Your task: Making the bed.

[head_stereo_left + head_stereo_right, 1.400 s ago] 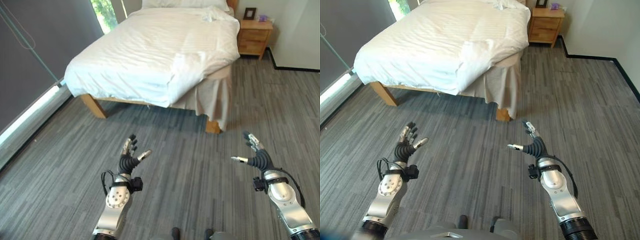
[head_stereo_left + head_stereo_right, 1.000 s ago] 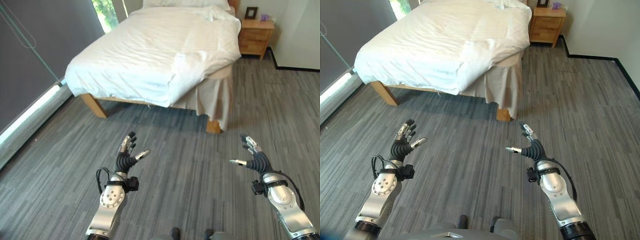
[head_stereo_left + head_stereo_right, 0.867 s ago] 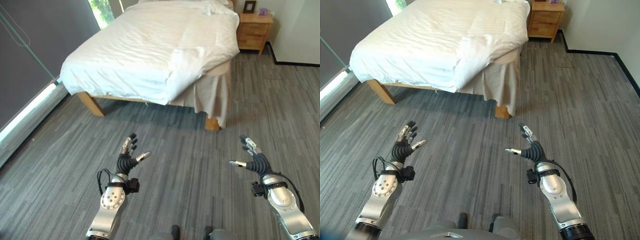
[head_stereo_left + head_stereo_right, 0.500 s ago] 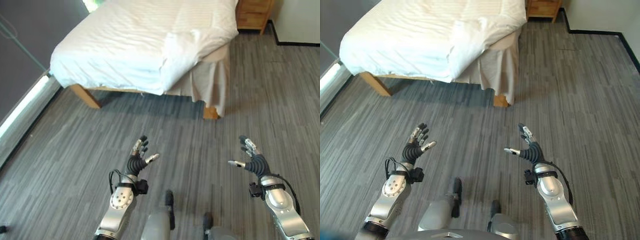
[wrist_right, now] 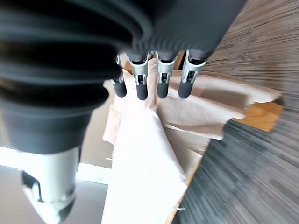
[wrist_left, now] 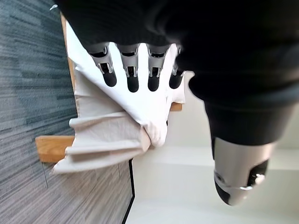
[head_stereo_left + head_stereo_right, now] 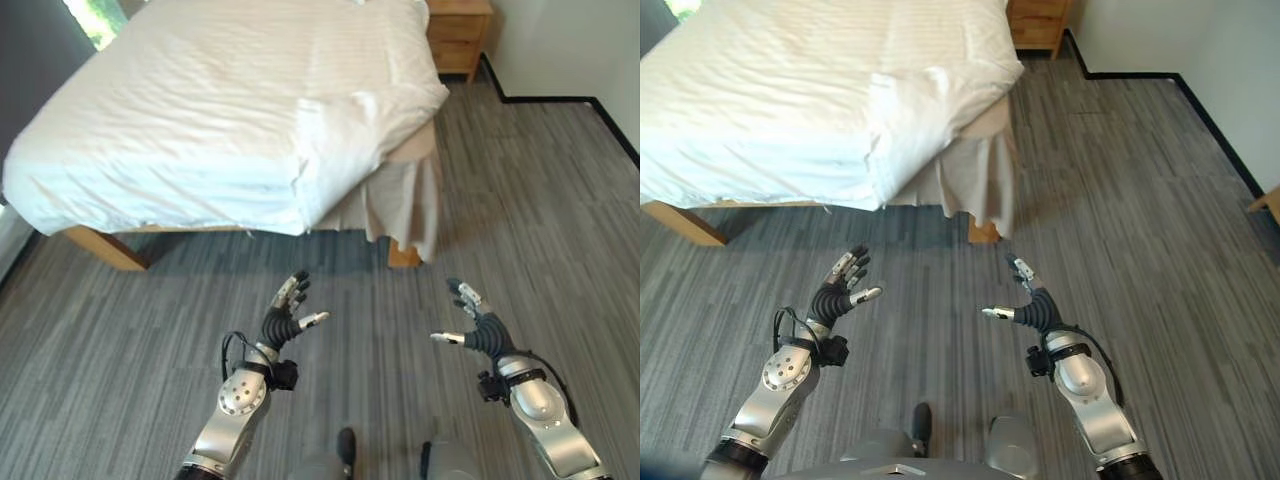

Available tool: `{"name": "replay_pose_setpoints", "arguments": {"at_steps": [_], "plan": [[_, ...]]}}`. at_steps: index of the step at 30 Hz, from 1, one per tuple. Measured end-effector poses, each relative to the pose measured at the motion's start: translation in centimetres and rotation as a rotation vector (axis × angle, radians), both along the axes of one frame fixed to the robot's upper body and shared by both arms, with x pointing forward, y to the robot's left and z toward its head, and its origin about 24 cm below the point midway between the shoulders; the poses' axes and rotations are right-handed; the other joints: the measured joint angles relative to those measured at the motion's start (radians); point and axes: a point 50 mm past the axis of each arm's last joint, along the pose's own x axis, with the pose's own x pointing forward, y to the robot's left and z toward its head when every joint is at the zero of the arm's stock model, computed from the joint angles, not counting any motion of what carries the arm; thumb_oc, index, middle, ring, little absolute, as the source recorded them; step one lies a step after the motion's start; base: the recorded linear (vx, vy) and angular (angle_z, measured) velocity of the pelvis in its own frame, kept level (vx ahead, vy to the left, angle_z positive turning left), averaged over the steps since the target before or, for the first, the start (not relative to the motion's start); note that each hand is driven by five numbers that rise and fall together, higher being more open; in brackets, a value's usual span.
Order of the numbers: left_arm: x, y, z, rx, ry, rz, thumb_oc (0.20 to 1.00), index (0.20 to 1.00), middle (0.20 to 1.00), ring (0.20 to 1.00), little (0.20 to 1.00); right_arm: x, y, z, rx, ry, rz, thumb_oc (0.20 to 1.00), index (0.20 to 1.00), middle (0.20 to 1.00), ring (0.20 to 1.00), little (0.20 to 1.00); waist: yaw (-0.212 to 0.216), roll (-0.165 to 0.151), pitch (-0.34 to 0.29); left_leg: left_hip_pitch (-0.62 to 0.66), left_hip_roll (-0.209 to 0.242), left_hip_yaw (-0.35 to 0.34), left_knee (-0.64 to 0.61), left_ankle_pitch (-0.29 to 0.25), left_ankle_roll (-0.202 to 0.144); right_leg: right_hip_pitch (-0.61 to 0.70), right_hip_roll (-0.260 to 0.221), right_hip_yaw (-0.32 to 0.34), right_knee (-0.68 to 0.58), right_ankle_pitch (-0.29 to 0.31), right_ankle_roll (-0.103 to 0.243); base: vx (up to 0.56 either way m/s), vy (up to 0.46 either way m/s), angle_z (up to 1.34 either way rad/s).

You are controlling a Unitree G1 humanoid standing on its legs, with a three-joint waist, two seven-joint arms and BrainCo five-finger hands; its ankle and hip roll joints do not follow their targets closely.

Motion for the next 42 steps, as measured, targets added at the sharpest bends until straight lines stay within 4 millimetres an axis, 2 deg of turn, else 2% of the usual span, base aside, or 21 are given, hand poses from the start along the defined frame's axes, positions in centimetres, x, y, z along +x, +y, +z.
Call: {"name": "replay_pose_setpoints", "arguments": {"at_steps": [2,4,6,7,9,10,14,15,16,17,18,19,20,23,25,30,32,35,37,39,42], "plan": [[0.1,0.1,-0.1,-0.003,0.0,0.007,1.0,1.0,1.0,1.0,1.0,0.1,-0.2,-0.1,-0.006,0.005,-0.007,1.0,1.0,1.0,1.0,1.0,-0.01,0.001,-0.003,0.018,0.009,-0.036,-0.007,-0.048,0.007,-0.032,0.008,0.007,-0.185,0.124,0.005,0.68,-0.183,0.47],[0.0,0.7,-1.0,-0.005,0.038,0.044,1.0,1.0,1.0,1.0,1.0,0.6,0.0,-0.1,0.007,0.002,-0.012,1.0,1.0,1.0,1.0,1.0,-0.019,-0.01,-0.002,0.026,0.005,-0.044,0.005,-0.079,-0.003,-0.074,-0.036,0.009,-0.323,0.198,0.036,0.57,-0.189,0.32],[-0.4,0.6,-1.8,-0.012,0.073,0.053,1.0,1.0,1.0,1.0,1.0,0.0,-0.1,-0.7,0.008,0.032,-0.022,1.0,1.0,1.0,1.0,1.0,-0.033,-0.023,-0.008,0.071,0.009,-0.082,-0.014,-0.106,-0.024,-0.051,-0.064,0.033,-0.346,0.194,0.041,0.48,-0.198,0.56],[-0.6,0.3,-2.0,-0.032,0.079,0.053,1.0,1.0,1.0,1.0,1.0,-0.4,-0.6,-1.3,-0.006,0.059,-0.037,1.0,1.0,1.0,1.0,1.0,-0.031,-0.018,-0.011,0.105,0.035,-0.11,-0.021,-0.139,-0.038,-0.031,-0.058,0.04,-0.32,0.261,0.037,0.7,-0.315,0.7],[-1.2,-0.6,-2.5,-0.075,0.094,0.05,1.0,1.0,1.0,1.0,1.0,-0.7,-1.7,-2.1,-0.047,0.096,-0.074,1.0,1.0,1.0,1.0,1.0,-0.059,0.034,-0.032,0.132,0.113,-0.134,-0.006,-0.152,-0.035,-0.017,0.007,0.015,-0.253,0.269,0.03,0.46,-0.245,0.71],[-1.2,-0.9,-2.6,-0.075,0.097,0.038,1.0,1.0,1.0,1.0,1.0,-0.7,-2.1,-2.3,-0.055,0.104,-0.09,1.0,1.0,1.0,1.0,1.0,-0.063,0.035,-0.032,0.131,0.123,-0.125,0.016,-0.141,-0.049,-0.001,0.02,0.01,-0.25,0.272,0.023,0.21,-0.168,0.56],[-1.2,-1.0,-2.7,-0.109,0.108,0.04,1.0,1.0,1.0,1.0,1.0,-0.3,-3.3,-1.8,-0.076,0.088,-0.126,1.0,1.0,1.0,1.0,1.0,-0.053,0.017,-0.035,0.013,0.123,-0.098,0.322,-0.059,-0.171,0.085,0.036,-0.021,-0.305,0.248,-0.048,0.26,-0.242,0.1],[-0.8,-1.2,-2.2,-0.117,0.085,0.029,1.0,1.0,1.0,1.0,1.0,-0.3,-3.5,-1.6,-0.079,0.079,-0.133,1.0,1.0,1.0,1.0,1.0,-0.047,0.014,-0.024,-0.138,0.129,-0.107,0.61,0.022,-0.239,0.09,0.042,-0.058,-0.264,0.213,-0.109,0.62,-0.448,0.11],[-0.4,-1.6,-1.8,-0.131,0.068,0.014,1.0,1.0,1.0,1.0,1.0,-0.4,-3.7,-2.2,-0.074,0.103,-0.144,1.0,1.0,1.0,1.0,1.0,-0.038,-0.032,-0.004,-0.264,0.122,-0.092,0.808,0.165,-0.238,0.109,0.028,-0.059,-0.24,0.175,-0.174,0.65,-0.332,0.09],[-0.2,-1.9,-1.5,-0.14,0.055,0.0,1.0,1.0,1.0,1.0,1.0,-0.5,-3.6,-2.4,-0.065,0.113,-0.149,1.0,1.0,1.0,1.0,1.0,-0.01,-0.058,0.012,-0.321,0.137,0.054,0.862,0.14,-0.19,0.134,0.014,-0.041,-0.279,0.167,-0.171,0.57,-0.08,-0.25],[-0.3,-1.8,-1.5,-0.152,0.056,0.002,1.0,1.0,1.0,1.0,1.0,-0.3,-3.3,-2.1,-0.059,0.099,-0.139,1.0,1.0,1.0,1.0,1.0,0.004,-0.085,0.027,-0.33,0.136,0.156,0.807,0.102,-0.171,0.159,0.001,-0.037,-0.322,0.157,-0.154,0.47,0.036,-0.43],[-0.4,-1.6,-1.6,-0.164,0.064,0.015,1.0,1.0,1.0,1.0,1.0,-0.1,-3.1,-1.9,-0.059,0.092,-0.131,1.0,1.0,1.0,1.0,1.0,0.012,-0.069,0.031,-0.337,0.154,0.199,0.714,0.086,-0.183,0.185,0.026,-0.054,-0.344,0.148,-0.138,0.63,0.111,-0.41],[-0.4,-1.4,-1.2,-0.171,0.047,0.026,1.0,1.0,1.0,1.0,1.0,-0.1,-3.0,-1.9,-0.058,0.09,-0.124,1.0,1.0,1.0,1.0,1.0,0.018,-0.058,0.03,-0.318,0.158,0.243,0.511,0.074,-0.191,0.181,0.04,-0.057,-0.323,0.178,-0.151,0.47,0.109,-0.1],[-0.2,-0.9,-1.1,-0.172,0.042,0.054,1.0,1.0,1.0,1.0,1.0,-0.6,-2.9,-2.6,-0.075,0.127,-0.109,1.0,1.0,1.0,1.0,1.0,0.037,0.011,0.012,-0.299,0.144,0.351,0.156,0.102,-0.16,0.252,0.117,-0.098,-0.388,0.166,-0.174,0.55,0.099,-0.04],[0.0,0.1,-0.8,-0.159,0.026,0.113,1.0,1.0,1.0,1.0,1.0,-1.3,-2.8,-3.3,-0.078,0.158,-0.101,1.0,1.0,1.0,1.0,1.0,0.04,0.029,0.002,-0.294,0.142,0.396,0.059,0.126,-0.131,0.313,0.148,-0.108,-0.42,0.151,-0.19,0.59,0.094,0.01],[0.2,2.5,0.4,-0.064,-0.044,0.276,1.0,1.0,1.0,1.0,1.0,-4.2,-4.1,-5.2,-0.087,0.266,-0.166,1.0,1.0,1.0,1.0,1.0,0.05,0.026,-0.051,-0.206,0.119,0.395,0.044,0.151,-0.086,0.404,0.154,-0.098,-0.384,0.06,-0.144,0.37,0.098,-0.04],[1.0,3.6,1.8,0.02,-0.102,0.341,1.0,1.0,1.0,1.0,1.0,-5.0,-4.5,-5.9,-0.102,0.31,-0.179,1.0,1.0,1.0,1.0,1.0,0.026,0.038,-0.069,-0.141,0.103,0.4,0.015,0.131,-0.017,0.311,0.114,-0.083,-0.07,-0.06,-0.042,0.24,0.142,0.19],[3.1,4.8,5.2,0.144,-0.228,0.365,1.0,1.0,1.0,1.0,1.0,-5.4,-4.2,-5.9,-0.081,0.31,-0.183,1.0,1.0,1.0,1.0,1.0,-0.028,-0.025,-0.071,-0.098,0.047,0.349,-0.016,0.109,0.014,0.127,0.033,-0.016,0.32,-0.093,0.014,0.2,0.024,0.46],[4.5,5.4,7.5,0.179,-0.31,0.399,1.0,1.0,1.0,1.0,1.0,-5.1,-4.4,-5.3,-0.083,0.283,-0.192,1.0,1.0,1.0,1.0,1.0,-0.042,-0.028,-0.068,-0.091,0.037,0.335,-0.015,0.099,0.027,0.081,-0.026,-0.013,0.276,-0.101,0.018,0.22,-0.047,0.45],[6.1,5.3,9.2,0.176,-0.365,0.416,1.0,1.0,1.0,1.0,1.0,-4.6,-4.6,-4.8,-0.083,0.254,-0.199,1.0,1.0,1.0,1.0,1.0,-0.058,-0.011,-0.057,-0.082,0.04,0.303,-0.016,0.091,0.039,0.079,-0.061,0.001,0.079,-0.07,0.024,0.28,-0.078,0.51],[7.3,5.2,10.3,0.232,-0.393,0.401,1.0,1.0,1.0,1.0,1.0,-4.6,-4.6,-4.9,-0.082,0.259,-0.198,1.0,1.0,1.0,1.0,1.0,-0.084,-0.03,-0.056,-0.064,0.029,0.258,-0.018,0.065,0.021,0.12,-0.06,0.078,-0.216,0.091,0.025,0.21,-0.034,0.61]]}}
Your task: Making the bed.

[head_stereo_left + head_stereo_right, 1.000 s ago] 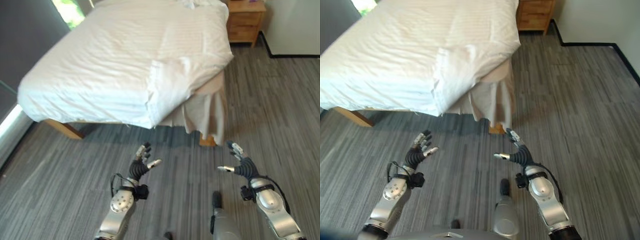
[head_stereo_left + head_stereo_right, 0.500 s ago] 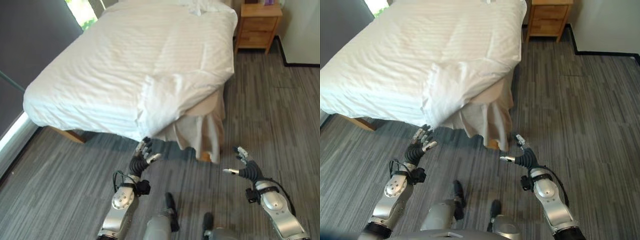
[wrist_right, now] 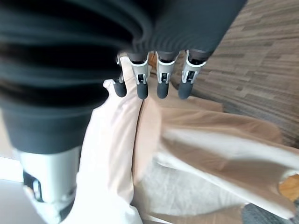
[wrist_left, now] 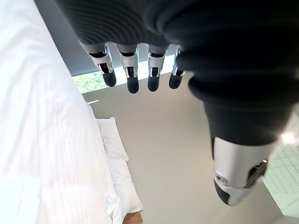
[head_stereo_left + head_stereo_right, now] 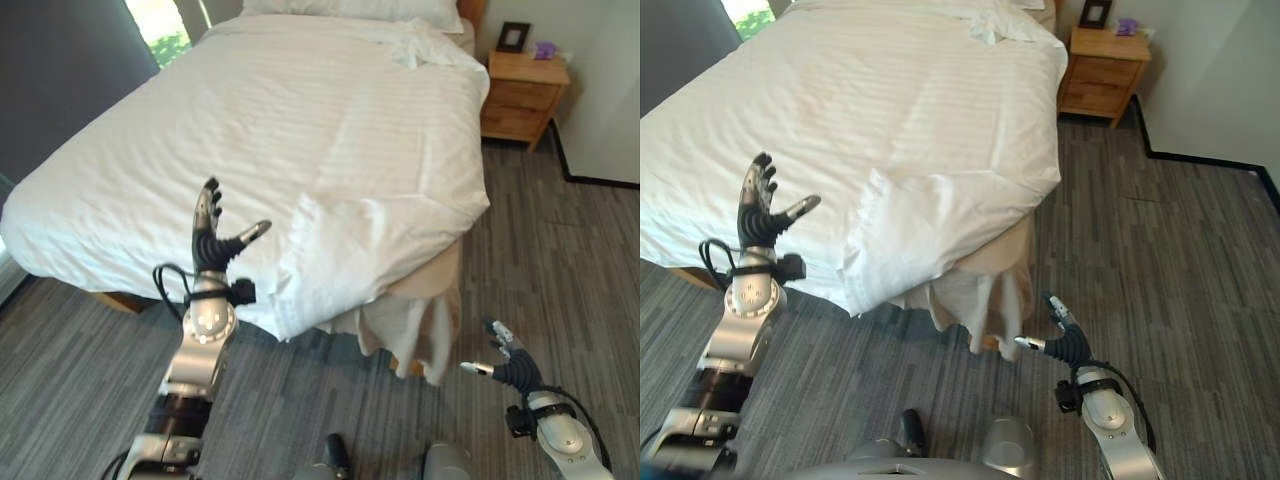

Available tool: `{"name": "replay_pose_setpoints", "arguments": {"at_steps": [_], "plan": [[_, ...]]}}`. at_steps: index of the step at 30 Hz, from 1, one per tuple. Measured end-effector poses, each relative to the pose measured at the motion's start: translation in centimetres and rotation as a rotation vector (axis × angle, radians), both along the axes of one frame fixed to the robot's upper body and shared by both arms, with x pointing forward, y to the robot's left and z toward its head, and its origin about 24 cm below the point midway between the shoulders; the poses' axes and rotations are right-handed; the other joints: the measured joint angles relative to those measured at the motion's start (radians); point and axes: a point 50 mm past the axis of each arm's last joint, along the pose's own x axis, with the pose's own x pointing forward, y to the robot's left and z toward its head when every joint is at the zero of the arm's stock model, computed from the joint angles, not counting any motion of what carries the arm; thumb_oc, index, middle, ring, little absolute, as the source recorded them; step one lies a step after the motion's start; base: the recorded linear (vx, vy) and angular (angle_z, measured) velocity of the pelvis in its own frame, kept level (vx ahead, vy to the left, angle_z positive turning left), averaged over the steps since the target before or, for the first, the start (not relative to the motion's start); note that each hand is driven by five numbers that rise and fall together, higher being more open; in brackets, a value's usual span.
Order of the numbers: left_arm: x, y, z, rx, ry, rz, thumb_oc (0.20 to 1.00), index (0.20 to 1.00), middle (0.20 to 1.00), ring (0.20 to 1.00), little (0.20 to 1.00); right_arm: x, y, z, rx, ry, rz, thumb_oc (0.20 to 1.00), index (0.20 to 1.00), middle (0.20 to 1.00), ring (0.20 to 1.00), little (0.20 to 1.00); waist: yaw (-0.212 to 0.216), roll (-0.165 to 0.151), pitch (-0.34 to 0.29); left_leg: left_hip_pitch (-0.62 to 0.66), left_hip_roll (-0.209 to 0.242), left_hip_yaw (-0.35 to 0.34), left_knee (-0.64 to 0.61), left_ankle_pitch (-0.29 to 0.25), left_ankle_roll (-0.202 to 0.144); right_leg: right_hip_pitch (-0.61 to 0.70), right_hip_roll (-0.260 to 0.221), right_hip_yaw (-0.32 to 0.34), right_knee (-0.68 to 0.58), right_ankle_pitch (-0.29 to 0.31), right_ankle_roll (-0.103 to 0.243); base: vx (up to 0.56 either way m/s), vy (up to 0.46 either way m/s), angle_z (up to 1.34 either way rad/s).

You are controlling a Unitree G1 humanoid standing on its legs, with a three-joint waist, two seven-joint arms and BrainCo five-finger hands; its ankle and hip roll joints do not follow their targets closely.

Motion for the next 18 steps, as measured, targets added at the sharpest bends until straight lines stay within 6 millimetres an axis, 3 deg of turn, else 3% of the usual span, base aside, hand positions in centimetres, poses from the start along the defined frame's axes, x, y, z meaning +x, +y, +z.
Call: {"name": "replay_pose_setpoints", "arguments": {"at_steps": [2,4,9,14,18], "plan": [[0.4,-0.6,-0.2,0.054,0.022,-0.008,1.0,1.0,1.0,1.0,1.0,-0.5,-0.5,-0.7,-0.009,0.037,-0.02,1.0,1.0,1.0,1.0,1.0,-0.016,-0.011,0.0,0.012,-0.009,-0.038,-0.004,-0.005,-0.022,0.063,0.009,0.044,-0.097,0.12,0.011,0.12,-0.077,0.59],[0.7,-0.7,-0.9,0.116,0.056,0.003,1.0,1.0,1.0,1.0,1.0,-1.0,-1.3,-1.1,-0.027,0.069,-0.04,1.0,1.0,1.0,1.0,1.0,-0.013,0.029,-0.004,0.024,0.041,-0.001,0.001,-0.017,-0.081,0.078,0.045,0.031,-0.129,0.122,0.007,0.23,-0.07,0.16],[4.1,1.1,-0.8,0.322,0.188,0.122,1.0,1.0,1.0,1.0,1.0,-1.8,-2.3,-0.8,-0.066,0.088,-0.017,1.0,1.0,1.0,1.0,1.0,-0.056,0.063,-0.031,0.027,0.08,0.039,-0.004,-0.022,-0.121,0.096,0.074,0.023,-0.177,0.138,-0.01,0.13,-0.014,-0.16],[5.4,2.6,-1.9,0.466,0.321,0.202,1.0,1.0,1.0,1.0,1.0,-3.5,-2.3,-1.5,-0.066,0.145,0.005,1.0,1.0,1.0,1.0,1.0,-0.099,0.058,-0.031,0.024,0.076,0.095,0.001,-0.021,-0.137,0.069,0.075,0.063,-0.201,0.162,-0.012,0.02,0.013,-0.27],[6.1,4.1,-1.7,0.49,0.382,0.262,1.0,1.0,1.0,1.0,1.0,-3.4,-1.9,-0.9,-0.059,0.112,0.029,1.0,1.0,1.0,1.0,1.0,-0.127,0.04,-0.025,-0.019,0.074,0.13,0.001,-0.021,-0.136,0.022,0.074,0.093,-0.221,0.187,-0.011,-0.05,0.013,-0.24]]}}
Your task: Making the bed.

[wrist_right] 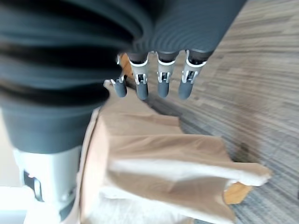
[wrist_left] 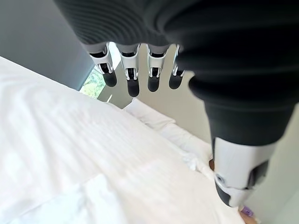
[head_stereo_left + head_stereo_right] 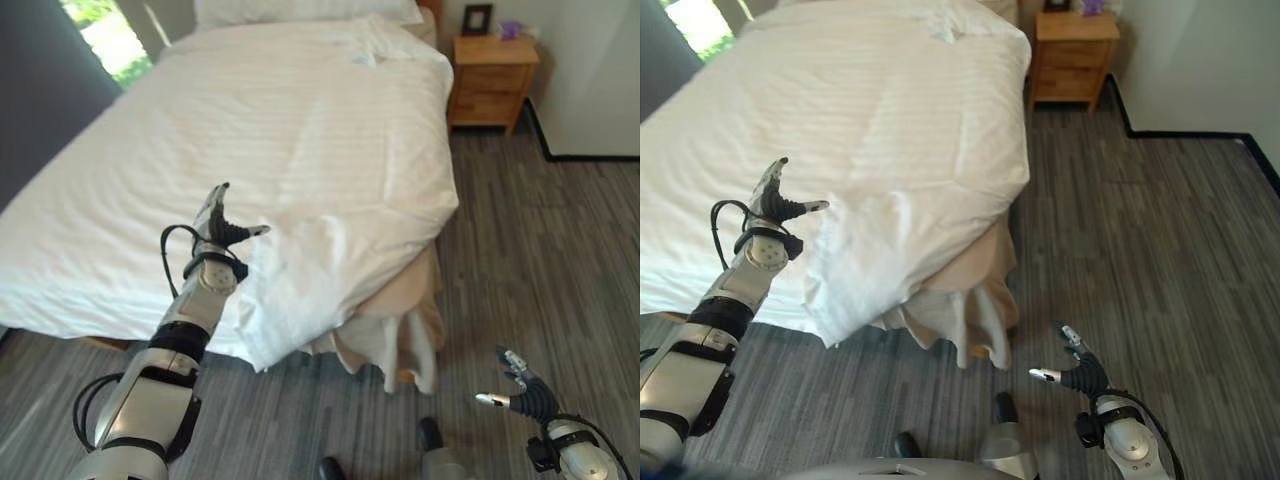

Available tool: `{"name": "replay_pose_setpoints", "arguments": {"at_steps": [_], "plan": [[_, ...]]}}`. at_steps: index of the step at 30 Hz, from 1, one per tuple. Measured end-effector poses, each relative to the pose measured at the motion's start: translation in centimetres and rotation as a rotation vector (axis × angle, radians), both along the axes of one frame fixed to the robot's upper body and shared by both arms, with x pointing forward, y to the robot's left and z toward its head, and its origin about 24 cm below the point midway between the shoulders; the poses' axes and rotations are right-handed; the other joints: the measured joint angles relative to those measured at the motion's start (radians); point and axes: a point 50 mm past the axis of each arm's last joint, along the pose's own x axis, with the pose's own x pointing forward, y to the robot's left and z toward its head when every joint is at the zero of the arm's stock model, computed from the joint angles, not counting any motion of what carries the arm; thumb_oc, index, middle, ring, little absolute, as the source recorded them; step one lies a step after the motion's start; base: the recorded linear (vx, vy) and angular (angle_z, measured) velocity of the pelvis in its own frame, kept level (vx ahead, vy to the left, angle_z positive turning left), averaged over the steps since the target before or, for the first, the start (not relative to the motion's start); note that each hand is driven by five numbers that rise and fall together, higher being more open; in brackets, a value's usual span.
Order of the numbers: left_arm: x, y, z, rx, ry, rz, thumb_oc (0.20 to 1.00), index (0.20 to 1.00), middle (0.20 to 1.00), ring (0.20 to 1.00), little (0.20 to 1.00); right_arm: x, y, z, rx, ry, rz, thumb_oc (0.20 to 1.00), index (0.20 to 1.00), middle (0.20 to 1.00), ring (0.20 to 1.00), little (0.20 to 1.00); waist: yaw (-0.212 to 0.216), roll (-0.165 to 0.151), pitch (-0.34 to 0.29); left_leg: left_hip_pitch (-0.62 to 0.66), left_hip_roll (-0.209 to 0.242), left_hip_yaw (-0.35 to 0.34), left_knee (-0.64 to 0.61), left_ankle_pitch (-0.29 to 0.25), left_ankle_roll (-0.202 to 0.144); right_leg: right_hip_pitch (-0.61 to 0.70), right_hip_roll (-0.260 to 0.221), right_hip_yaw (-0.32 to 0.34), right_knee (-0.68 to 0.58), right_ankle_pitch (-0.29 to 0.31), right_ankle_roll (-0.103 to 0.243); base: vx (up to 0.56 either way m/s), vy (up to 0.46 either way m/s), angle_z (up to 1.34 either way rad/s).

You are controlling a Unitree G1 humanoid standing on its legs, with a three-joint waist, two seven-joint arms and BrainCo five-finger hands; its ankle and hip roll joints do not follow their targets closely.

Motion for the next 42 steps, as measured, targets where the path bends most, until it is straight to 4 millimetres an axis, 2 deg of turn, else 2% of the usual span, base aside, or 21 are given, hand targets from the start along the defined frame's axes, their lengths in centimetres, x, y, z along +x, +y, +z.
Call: {"name": "replay_pose_setpoints", "arguments": {"at_steps": [3,8,11,14,16,19,23,30,33,37,38,39,42], "plan": [[0.5,0.7,-0.1,-0.005,0.054,0.032,1.0,1.0,1.0,1.0,1.0,0.1,0.4,0.0,0.005,-0.004,0.025,1.0,1.0,1.0,1.0,1.0,-0.021,-0.008,0.002,-0.038,0.003,0.005,0.0,0.0,0.0,-0.045,0.003,0.005,-0.001,0.004,-0.001,-0.03,0.005,-0.1],[0.8,0.9,0.3,-0.172,0.026,0.052,1.0,1.0,1.0,1.0,1.0,0.1,1.2,-1.1,0.015,0.048,0.069,1.0,1.0,1.0,1.0,1.0,-0.032,-0.013,0.005,-0.112,0.001,0.008,0.0,0.009,0.0,-0.12,0.004,0.013,-0.001,0.017,-0.001,-0.03,-0.003,-0.03],[0.9,1.0,0.6,-0.312,-0.029,0.068,1.0,1.0,1.0,1.0,1.0,0.3,1.9,-1.5,0.027,0.058,0.097,1.0,1.0,1.0,1.0,1.0,-0.033,-0.017,0.009,-0.147,-0.003,0.017,0.0,0.01,0.001,-0.163,0.004,0.025,-0.001,0.023,0.001,-0.01,-0.003,-0.1],[0.9,1.0,0.7,-0.376,-0.049,0.076,1.0,1.0,1.0,1.0,1.0,0.4,2.3,-1.9,0.032,0.073,0.112,1.0,1.0,1.0,1.0,1.0,-0.033,-0.024,0.027,-0.154,-0.007,0.027,0.0,0.011,0.002,-0.174,0.002,0.034,-0.001,0.026,0.002,-0.01,-0.004,-0.09],[1.4,0.9,1.6,-0.394,-0.072,0.072,1.0,1.0,1.0,1.0,1.0,0.5,2.5,-2.1,0.035,0.082,0.12,1.0,1.0,1.0,1.0,1.0,-0.029,-0.026,0.046,-0.158,-0.007,0.025,0.0,0.011,0.002,-0.177,-0.005,0.033,-0.002,0.025,0.003,0.0,0.0,0.0],[2.1,0.3,3.4,-0.388,-0.112,0.049,1.0,1.0,1.0,1.0,1.0,1.3,2.4,-2.1,0.028,0.073,0.123,1.0,1.0,1.0,1.0,1.0,-0.022,-0.015,0.071,-0.17,-0.012,0.023,0.0,0.012,0.004,-0.188,-0.008,0.032,-0.002,0.027,0.005,0.0,0.0,0.01],[2.2,0.1,3.7,-0.38,-0.137,0.068,1.0,1.0,1.0,1.0,1.0,1.5,2.6,-2.0,0.029,0.067,0.129,1.0,1.0,1.0,1.0,1.0,-0.012,-0.008,0.08,-0.167,-0.01,0.022,0.0,0.012,0.004,-0.184,-0.006,0.031,-0.002,0.027,0.005,0.0,0.0,0.0],[2.0,0.2,2.2,-0.224,-0.042,0.082,1.0,1.0,1.0,1.0,1.0,1.4,3.0,-2.3,0.029,0.081,0.157,1.0,1.0,1.0,1.0,1.0,-0.009,-0.007,0.1,-0.156,-0.014,0.012,0.0,0.012,0.004,-0.17,-0.008,0.023,-0.002,0.026,0.006,-0.02,-0.005,0.04],[1.9,0.3,1.2,-0.039,0.053,0.086,1.0,1.0,1.0,1.0,1.0,1.5,2.8,-2.1,0.025,0.066,0.165,1.0,1.0,1.0,1.0,1.0,-0.011,-0.006,0.102,-0.168,-0.015,0.012,0.0,0.01,0.001,-0.186,-0.012,0.024,-0.007,0.019,0.015,-0.04,0.001,-0.01],[2.0,0.5,1.7,0.008,0.055,0.085,1.0,1.0,1.0,1.0,1.0,1.6,2.7,-1.8,0.019,0.051,0.178,1.0,1.0,1.0,1.0,1.0,-0.011,-0.007,0.115,-0.203,-0.016,0.02,0.0,0.018,0.003,-0.223,-0.012,0.032,-0.002,0.035,0.006,-0.03,-0.004,-0.06],[2.0,0.5,1.6,0.008,0.056,0.085,0.426,0.426,0.426,0.426,0.426,1.6,2.7,-1.8,0.019,0.052,0.18,1.0,1.0,1.0,1.0,1.0,-0.012,-0.008,0.122,-0.203,-0.016,0.024,0.0,0.019,0.004,-0.225,-0.007,0.035,-0.002,0.037,0.005,-0.03,0.0,-0.07],[2.0,0.5,1.7,0.008,0.055,0.084,0.2,0.2,0.2,0.2,0.2,1.6,2.7,-1.8,0.02,0.053,0.182,1.0,1.0,1.0,1.0,1.0,-0.013,-0.008,0.127,-0.204,-0.014,0.026,0.0,0.019,0.004,-0.227,-0.005,0.035,-0.002,0.038,0.004,-0.04,0.0,-0.07],[2.2,0.8,2.8,0.017,0.023,0.088,0.2,0.2,0.2,0.2,0.2,1.8,2.9,-1.7,0.022,0.047,0.191,1.0,1.0,1.0,1.0,1.0,-0.014,-0.015,0.143,-0.207,-0.01,0.027,0.0,0.019,0.004,-0.231,0.0,0.037,-0.002,0.038,0.004,-0.01,0.002,-0.02]]}}
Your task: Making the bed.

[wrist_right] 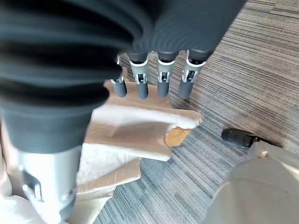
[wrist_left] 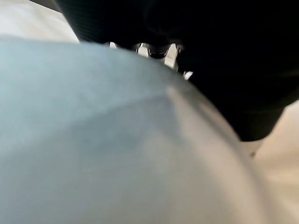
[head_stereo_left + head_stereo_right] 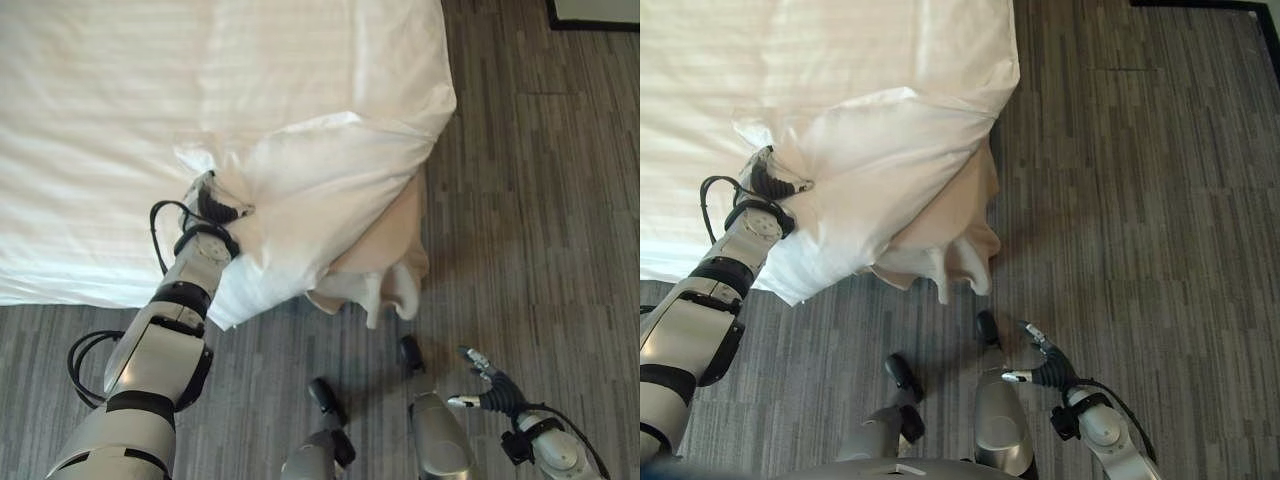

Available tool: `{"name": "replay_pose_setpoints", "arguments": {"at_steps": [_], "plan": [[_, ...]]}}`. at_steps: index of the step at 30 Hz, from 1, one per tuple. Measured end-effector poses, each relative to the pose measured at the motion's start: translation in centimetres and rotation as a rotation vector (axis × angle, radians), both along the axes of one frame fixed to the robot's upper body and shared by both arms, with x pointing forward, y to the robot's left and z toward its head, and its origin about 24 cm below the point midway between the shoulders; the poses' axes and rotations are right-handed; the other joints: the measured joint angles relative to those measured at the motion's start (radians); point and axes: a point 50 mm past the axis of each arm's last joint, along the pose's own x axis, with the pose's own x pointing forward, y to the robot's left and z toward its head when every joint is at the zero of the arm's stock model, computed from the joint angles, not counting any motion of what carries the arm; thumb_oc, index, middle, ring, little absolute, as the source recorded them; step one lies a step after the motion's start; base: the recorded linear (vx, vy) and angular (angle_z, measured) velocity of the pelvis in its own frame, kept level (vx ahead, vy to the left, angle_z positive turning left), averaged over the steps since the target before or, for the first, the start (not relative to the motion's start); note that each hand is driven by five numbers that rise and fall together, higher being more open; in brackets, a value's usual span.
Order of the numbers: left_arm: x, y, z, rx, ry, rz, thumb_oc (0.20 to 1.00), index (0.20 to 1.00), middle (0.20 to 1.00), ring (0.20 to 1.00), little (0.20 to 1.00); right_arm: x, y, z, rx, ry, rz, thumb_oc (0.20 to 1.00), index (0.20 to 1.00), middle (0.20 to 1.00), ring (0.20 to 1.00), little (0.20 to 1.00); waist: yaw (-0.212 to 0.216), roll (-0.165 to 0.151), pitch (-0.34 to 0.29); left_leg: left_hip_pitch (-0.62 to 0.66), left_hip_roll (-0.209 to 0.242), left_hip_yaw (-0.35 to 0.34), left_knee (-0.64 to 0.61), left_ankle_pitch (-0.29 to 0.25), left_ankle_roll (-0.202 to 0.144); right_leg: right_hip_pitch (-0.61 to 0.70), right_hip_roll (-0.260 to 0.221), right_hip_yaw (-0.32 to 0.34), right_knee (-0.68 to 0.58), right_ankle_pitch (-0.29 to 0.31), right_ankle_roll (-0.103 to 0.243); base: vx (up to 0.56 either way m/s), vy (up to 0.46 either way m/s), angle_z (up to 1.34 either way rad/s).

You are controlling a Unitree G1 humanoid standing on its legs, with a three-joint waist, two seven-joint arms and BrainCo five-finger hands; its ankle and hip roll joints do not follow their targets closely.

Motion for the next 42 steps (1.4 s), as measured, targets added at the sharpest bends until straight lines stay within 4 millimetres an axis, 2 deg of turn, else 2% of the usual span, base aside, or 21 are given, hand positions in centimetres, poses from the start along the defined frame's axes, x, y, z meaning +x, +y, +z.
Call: {"name": "replay_pose_setpoints", "arguments": {"at_steps": [4,7,8,10,11,14,17,19,23,24,25,29,31,34,36,38,42], "plan": [[0.1,0.6,1.7,0.004,-0.055,-0.004,0.2,0.2,0.2,0.2,0.2,0.6,-0.2,-0.2,-0.008,-0.002,-0.008,1.0,1.0,1.0,1.0,1.0,0.0,0.0,0.0,-0.013,0.001,0.002,0.0,0.0,0.0,-0.012,0.001,0.001,0.0,0.001,-0.001,0.0,-0.034,0.0],[0.1,-1.8,2.6,-0.099,-0.182,-0.113,0.2,0.2,0.2,0.2,0.2,1.0,-0.2,0.0,-0.012,-0.018,-0.011,1.0,1.0,1.0,1.0,1.0,0.01,-0.002,0.002,-0.01,0.001,-0.002,0.0,0.001,0.0,-0.006,0.001,-0.003,0.0,0.001,-0.001,0.04,-0.052,0.03],[-0.4,-3.2,2.1,-0.143,-0.232,-0.17,0.2,0.2,0.2,0.2,0.2,1.1,-0.1,0.0,-0.014,-0.018,-0.012,1.0,1.0,1.0,1.0,1.0,0.019,-0.002,0.007,0.003,0.0,-0.006,0.0,0.002,0.0,0.009,0.001,-0.006,0.001,0.001,-0.001,0.06,-0.041,0.02],[-2.1,-6.6,0.2,-0.274,-0.292,-0.288,0.2,0.2,0.2,0.2,0.2,1.1,-0.2,-0.6,-0.023,0.0,-0.024,1.0,1.0,1.0,1.0,1.0,0.034,-0.01,0.018,0.046,0.0,-0.028,0.0,0.002,0.0,0.058,-0.004,-0.018,0.001,-0.008,-0.003,0.07,-0.042,0.13],[-3.3,-8.8,-1.6,-0.374,-0.291,-0.355,0.2,0.2,0.2,0.2,0.2,1.1,-0.3,-1.3,-0.032,0.023,-0.047,1.0,1.0,1.0,1.0,1.0,0.037,-0.01,0.018,0.07,0.0,-0.044,0.0,0.002,0.0,0.094,-0.01,-0.038,0.0,-0.018,-0.003,0.1,-0.05,0.38],[-7.7,-13.3,-5.6,-0.679,-0.189,-0.578,0.2,0.2,0.2,0.2,0.2,1.3,-0.9,-3.9,-0.117,0.135,-0.089,1.0,1.0,1.0,1.0,1.0,0.053,-0.009,0.02,0.127,-0.003,-0.078,0.0,0.0,-0.001,0.166,-0.015,-0.069,-0.001,-0.039,0.001,0.08,-0.039,0.36],[-10.7,-15.5,-7.7,-0.836,-0.031,-0.773,0.2,0.2,0.2,0.2,0.2,1.8,-1.9,-6.1,-0.177,0.252,-0.155,1.0,1.0,1.0,1.0,1.0,0.095,0.012,0.02,0.152,-0.004,-0.091,0.0,-0.013,-0.005,0.203,-0.016,-0.085,-0.001,-0.045,0.001,0.06,-0.055,0.19],[-13.3,-17.7,-10.5,-0.941,0.169,-0.892,0.2,0.2,0.2,0.2,0.2,0.9,-2.3,-7.8,-0.208,0.36,-0.212,1.0,1.0,1.0,1.0,1.0,0.112,0.029,0.009,0.181,-0.01,-0.102,0.0,-0.02,-0.005,0.234,-0.028,-0.093,-0.001,-0.058,0.007,0.02,-0.051,0.13],[-15.1,-20.5,-12.8,-0.983,0.384,-0.996,0.2,0.2,0.2,0.2,0.2,-1.1,-2.5,-10.1,-0.234,0.517,-0.265,1.0,1.0,1.0,1.0,1.0,0.116,0.047,-0.008,0.193,-0.019,-0.105,-0.002,-0.024,0.002,0.25,-0.036,-0.091,-0.001,-0.053,0.007,0.02,-0.059,0.0],[-15.5,-21.2,-12.9,-0.978,0.417,-1.028,0.344,0.344,0.344,0.344,0.344,-1.9,-2.6,-10.6,-0.237,0.558,-0.291,1.0,1.0,1.0,1.0,1.0,0.116,0.05,-0.013,0.201,-0.019,-0.105,0.0,-0.02,0.0,0.258,-0.035,-0.09,-0.001,-0.05,0.01,0.01,-0.039,-0.02],[-15.7,-21.9,-13.0,-0.981,0.439,-1.059,1.0,1.0,1.0,1.0,1.0,-2.4,-2.7,-10.9,-0.249,0.584,-0.303,1.0,1.0,1.0,1.0,1.0,0.112,0.051,-0.027,0.204,-0.019,-0.105,0.0,-0.02,0.001,0.259,-0.035,-0.09,-0.001,-0.048,0.008,0.0,-0.033,-0.01],[-16.1,-24.7,-13.3,-0.956,0.525,-1.163,1.0,1.0,1.0,1.0,1.0,-3.8,-3.0,-11.5,-0.268,0.638,-0.34,1.0,1.0,1.0,1.0,1.0,0.111,0.06,-0.069,0.22,-0.02,-0.101,0.0,-0.022,0.003,0.273,-0.031,-0.086,-0.001,-0.05,0.01,-0.01,-0.008,-0.02],[-17.0,-26.7,-13.6,-0.944,0.591,-1.249,1.0,1.0,1.0,1.0,1.0,-4.0,-3.2,-11.6,-0.272,0.649,-0.356,1.0,1.0,1.0,1.0,1.0,0.084,0.061,-0.082,0.224,-0.022,-0.094,0.0,-0.022,0.003,0.269,-0.031,-0.08,-0.001,-0.05,0.011,-0.01,0.003,-0.11],[-18.6,-29.5,-13.4,-0.935,0.661,-1.38,1.0,1.0,1.0,1.0,1.0,-4.3,-3.8,-11.6,-0.284,0.656,-0.39,1.0,1.0,1.0,1.0,1.0,0.071,0.064,-0.084,0.235,-0.023,-0.063,-0.001,-0.036,0.009,0.259,-0.029,-0.044,0.001,-0.053,0.009,-0.01,0.021,-0.35],[-20.1,-32.0,-13.3,-0.949,0.732,-1.482,1.0,1.0,1.0,1.0,1.0,-4.1,-4.2,-11.5,-0.302,0.653,-0.418,1.0,1.0,1.0,1.0,1.0,0.037,0.066,-0.089,0.235,-0.025,-0.024,-0.006,-0.047,0.003,0.228,-0.031,-0.006,0.016,-0.054,0.011,-0.02,0.021,-0.44],[-21.1,-33.1,-13.7,-0.956,0.79,-1.521,1.0,1.0,1.0,1.0,1.0,-4.4,-4.7,-11.5,-0.31,0.672,-0.444,1.0,1.0,1.0,1.0,1.0,0.014,0.073,-0.095,0.235,-0.027,-0.003,-0.006,-0.049,0.007,0.213,-0.031,0.015,0.025,-0.052,0.012,-0.02,0.012,-0.36],[-21.4,-33.4,-13.6,-0.987,0.808,-1.544,1.0,1.0,1.0,1.0,1.0,-6.6,-6.3,-11.6,-0.334,0.732,-0.517,1.0,1.0,1.0,1.0,1.0,-0.014,0.081,-0.099,0.249,-0.025,0.01,-0.006,-0.051,0.009,0.218,-0.027,0.027,0.023,-0.051,0.014,-0.01,-0.005,-0.12]]}}
